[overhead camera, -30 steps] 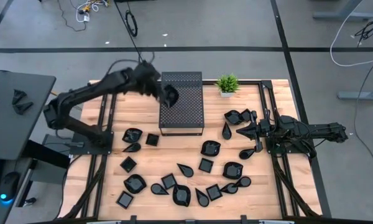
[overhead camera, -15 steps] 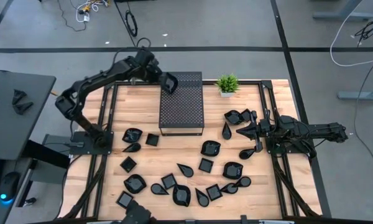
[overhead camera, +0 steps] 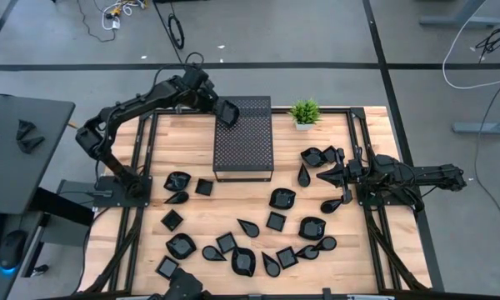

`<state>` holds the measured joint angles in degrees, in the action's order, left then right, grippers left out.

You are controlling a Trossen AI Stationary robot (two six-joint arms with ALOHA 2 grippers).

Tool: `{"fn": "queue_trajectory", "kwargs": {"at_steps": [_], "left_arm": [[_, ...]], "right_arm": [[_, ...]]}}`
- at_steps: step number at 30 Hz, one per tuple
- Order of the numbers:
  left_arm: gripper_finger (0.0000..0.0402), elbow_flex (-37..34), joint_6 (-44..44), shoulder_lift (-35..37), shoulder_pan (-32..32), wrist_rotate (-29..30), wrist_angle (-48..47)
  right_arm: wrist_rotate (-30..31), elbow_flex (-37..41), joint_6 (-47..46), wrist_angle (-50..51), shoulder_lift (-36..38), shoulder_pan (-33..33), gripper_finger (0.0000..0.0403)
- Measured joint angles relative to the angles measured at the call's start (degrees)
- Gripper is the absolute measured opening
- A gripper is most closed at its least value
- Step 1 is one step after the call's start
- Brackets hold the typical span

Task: Pick & Place Mini shaped plates
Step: Put the leaf shaped plate on the shelf, then put the square plate on the shelf

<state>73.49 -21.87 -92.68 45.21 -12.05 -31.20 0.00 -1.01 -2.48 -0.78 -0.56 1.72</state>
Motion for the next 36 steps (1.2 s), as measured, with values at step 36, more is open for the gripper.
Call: {"fn": "queue_trajectory", "kwargs": {"at_steps": [36], "left_arm": [[0.0087,-20.8,9.8,26.0,-39.6,26.6,9.3]], "right_arm": [[0.0,0.0,0.0,0.0,0.0,0.0,0.0004]]}}
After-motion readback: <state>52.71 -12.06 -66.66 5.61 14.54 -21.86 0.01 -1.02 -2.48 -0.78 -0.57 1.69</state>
